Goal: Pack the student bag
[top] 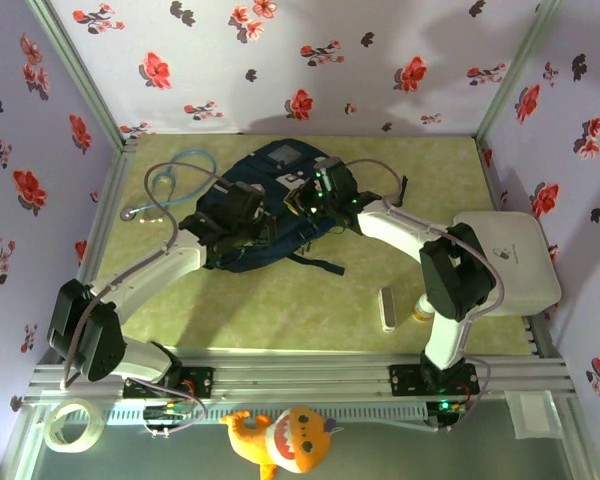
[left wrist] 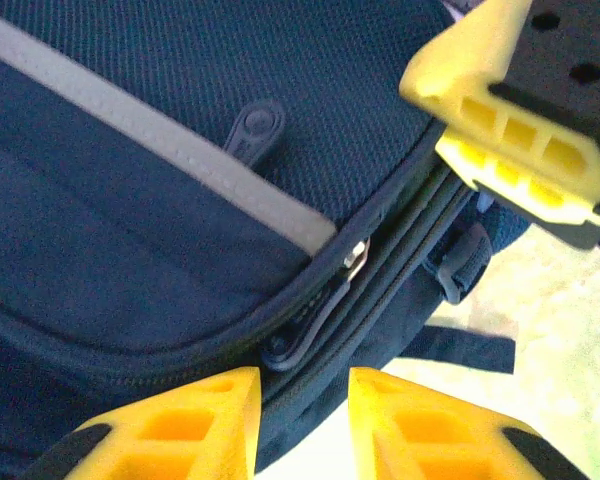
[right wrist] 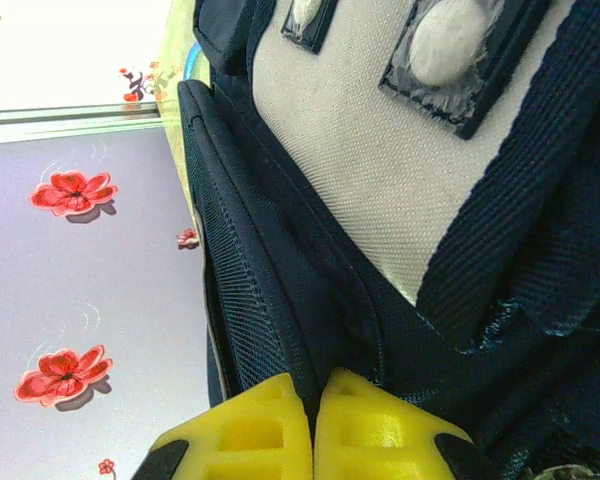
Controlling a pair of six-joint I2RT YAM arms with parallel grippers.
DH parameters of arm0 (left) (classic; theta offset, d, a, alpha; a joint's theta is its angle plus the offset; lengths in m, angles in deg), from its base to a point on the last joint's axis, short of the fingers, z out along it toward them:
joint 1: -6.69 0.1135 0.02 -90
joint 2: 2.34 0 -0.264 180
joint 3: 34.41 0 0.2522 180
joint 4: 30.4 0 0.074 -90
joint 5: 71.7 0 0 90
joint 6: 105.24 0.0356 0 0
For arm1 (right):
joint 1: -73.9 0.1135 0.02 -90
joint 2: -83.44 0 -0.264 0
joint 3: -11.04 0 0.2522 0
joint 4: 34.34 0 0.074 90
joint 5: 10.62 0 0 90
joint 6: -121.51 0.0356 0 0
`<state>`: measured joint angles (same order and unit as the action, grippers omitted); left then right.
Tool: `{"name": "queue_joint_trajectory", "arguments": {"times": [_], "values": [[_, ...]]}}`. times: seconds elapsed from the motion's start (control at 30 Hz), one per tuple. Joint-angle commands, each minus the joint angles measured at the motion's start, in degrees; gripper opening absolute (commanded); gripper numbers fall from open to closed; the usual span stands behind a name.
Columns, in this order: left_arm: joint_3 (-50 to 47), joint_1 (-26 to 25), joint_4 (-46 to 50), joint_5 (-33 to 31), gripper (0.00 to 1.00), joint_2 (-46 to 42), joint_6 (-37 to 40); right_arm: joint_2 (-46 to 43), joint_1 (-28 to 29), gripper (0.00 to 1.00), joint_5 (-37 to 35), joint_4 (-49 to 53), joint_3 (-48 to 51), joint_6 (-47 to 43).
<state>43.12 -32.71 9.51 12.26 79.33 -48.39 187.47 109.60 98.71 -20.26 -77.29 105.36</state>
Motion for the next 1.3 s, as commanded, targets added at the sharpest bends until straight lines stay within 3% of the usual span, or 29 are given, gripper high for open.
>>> {"name": "queue_joint_trajectory", "arguments": {"times": [0.0,0.37,0.57,0.7,1.0,1.17,1.27], "values": [[2.7,-0.3,-0.6,-2.8,0.28,2.1,2.7,-4.9,1.0,0.00,2.6,-7.9,-0.8,1.3],[5.6,-0.8,0.3,-7.0,0.35,7.3,3.3,-5.4,2.1,0.00,4.5,-9.4,-0.9,2.7],[8.2,-1.1,1.1,-13.3,0.28,9.4,1.8,-5.4,3.6,0.00,5.7,-10.7,-1.0,2.9],[8.8,-1.0,0.3,-15.8,0.29,9.2,-0.2,-5.6,4.2,0.00,5.8,-10.0,-0.5,1.9],[7.6,-0.8,-6.8,-10.8,0.32,7.5,-5.9,-5.1,4.6,0.00,5.8,-10.3,0.6,1.5],[7.0,0.4,-7.0,-9.7,0.36,5.3,-6.5,-5.9,4.5,0.00,4.4,-8.5,1.0,-0.3],[5.9,1.2,-6.4,-6.4,0.44,2.9,-3.4,-6.0,3.9,0.00,3.1,-6.6,1.2,-2.4]]}}
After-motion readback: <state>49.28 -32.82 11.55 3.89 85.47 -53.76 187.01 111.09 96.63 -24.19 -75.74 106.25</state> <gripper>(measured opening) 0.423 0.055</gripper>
